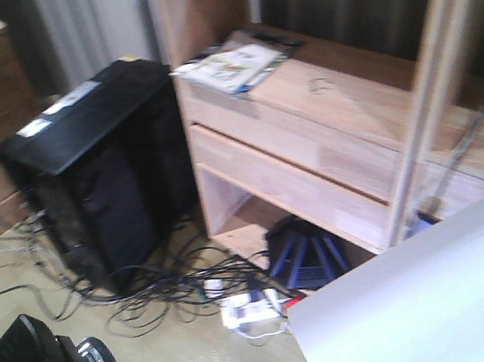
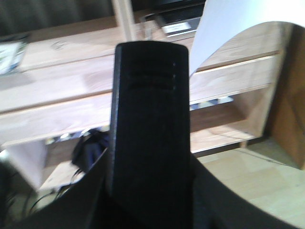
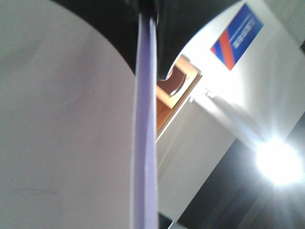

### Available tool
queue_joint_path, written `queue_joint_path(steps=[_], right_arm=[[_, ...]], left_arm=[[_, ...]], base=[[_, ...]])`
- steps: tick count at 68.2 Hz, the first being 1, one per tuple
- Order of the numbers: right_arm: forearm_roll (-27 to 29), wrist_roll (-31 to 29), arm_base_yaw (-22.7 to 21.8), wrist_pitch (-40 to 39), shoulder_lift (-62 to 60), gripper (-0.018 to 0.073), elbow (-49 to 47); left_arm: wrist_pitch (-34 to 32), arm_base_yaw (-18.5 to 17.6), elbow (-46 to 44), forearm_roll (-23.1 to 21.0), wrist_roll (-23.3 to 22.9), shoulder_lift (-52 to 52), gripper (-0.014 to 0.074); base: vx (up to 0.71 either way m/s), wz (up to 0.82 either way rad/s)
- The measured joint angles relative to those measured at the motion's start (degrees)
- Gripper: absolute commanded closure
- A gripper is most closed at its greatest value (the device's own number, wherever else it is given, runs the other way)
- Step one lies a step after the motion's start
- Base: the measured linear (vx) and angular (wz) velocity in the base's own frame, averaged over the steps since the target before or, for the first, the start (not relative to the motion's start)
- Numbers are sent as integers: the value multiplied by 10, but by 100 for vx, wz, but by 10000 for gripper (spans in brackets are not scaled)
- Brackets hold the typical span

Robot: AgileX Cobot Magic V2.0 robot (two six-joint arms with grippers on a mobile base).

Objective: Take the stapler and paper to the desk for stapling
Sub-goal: 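Drive the base to the wooden desk holding stapler and paper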

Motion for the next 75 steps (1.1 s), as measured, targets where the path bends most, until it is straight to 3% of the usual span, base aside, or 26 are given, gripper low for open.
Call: queue_joint_path(steps=[75], right_arm=[[0, 0, 0, 0, 0, 562, 0]], left_arm=[[0, 0, 0, 0, 0, 0, 603]], base=[[8, 55]])
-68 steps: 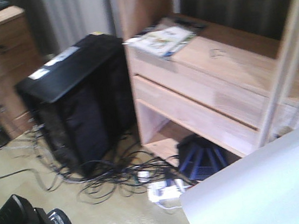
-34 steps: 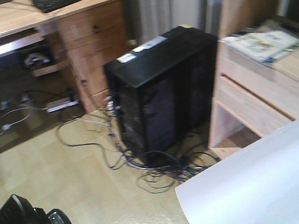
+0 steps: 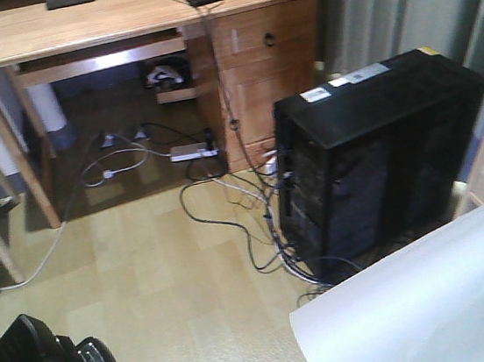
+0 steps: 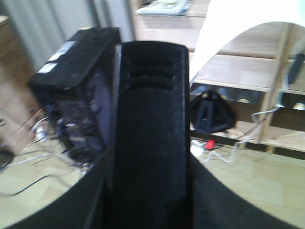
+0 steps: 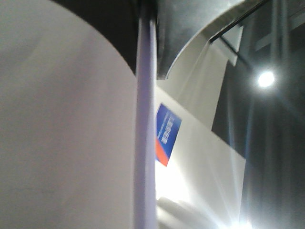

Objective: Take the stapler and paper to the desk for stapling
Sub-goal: 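Drive the base to the wooden desk holding stapler and paper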

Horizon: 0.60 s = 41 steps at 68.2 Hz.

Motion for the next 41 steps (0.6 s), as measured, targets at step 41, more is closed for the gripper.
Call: queue_joint_path(steps=[41], right_arm=[[0, 0, 0, 0, 0, 562, 0]], left_arm=[[0, 0, 0, 0, 0, 0, 603]], base=[[12, 42]])
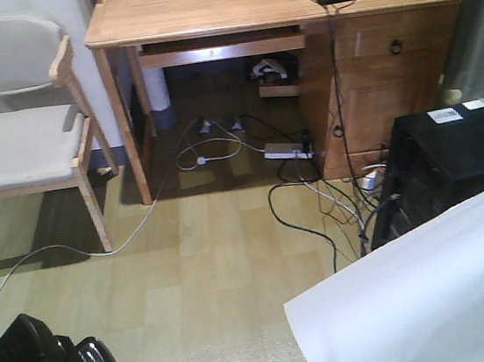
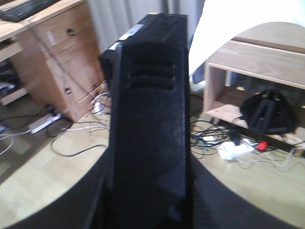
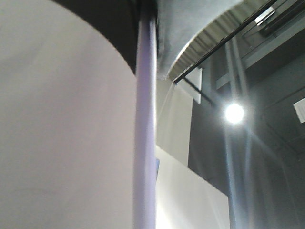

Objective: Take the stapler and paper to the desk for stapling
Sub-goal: 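Drive the base to the wooden desk holding stapler and paper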

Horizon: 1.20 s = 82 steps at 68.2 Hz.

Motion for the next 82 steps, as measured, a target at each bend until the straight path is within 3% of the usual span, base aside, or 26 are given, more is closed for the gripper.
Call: queue_joint_path(steps=[82], right_arm=[[0, 0, 0, 0, 0, 562, 0]], left_arm=[[0, 0, 0, 0, 0, 0, 603]], base=[[15, 3]])
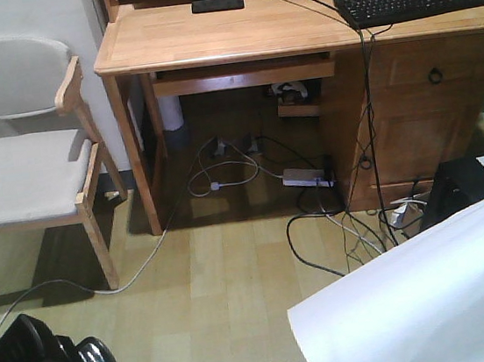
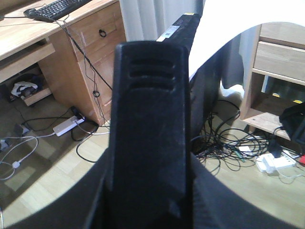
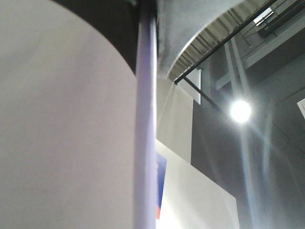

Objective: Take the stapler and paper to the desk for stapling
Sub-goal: 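Drive the base to the wooden desk holding stapler and paper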

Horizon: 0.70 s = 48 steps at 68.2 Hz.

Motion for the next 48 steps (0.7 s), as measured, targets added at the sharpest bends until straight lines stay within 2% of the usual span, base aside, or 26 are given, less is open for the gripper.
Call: queue_joint_path(steps=[48], right_arm=[[0, 0, 0, 0, 0, 562, 0]], left_arm=[[0, 0, 0, 0, 0, 0, 603]], base=[[24, -8]])
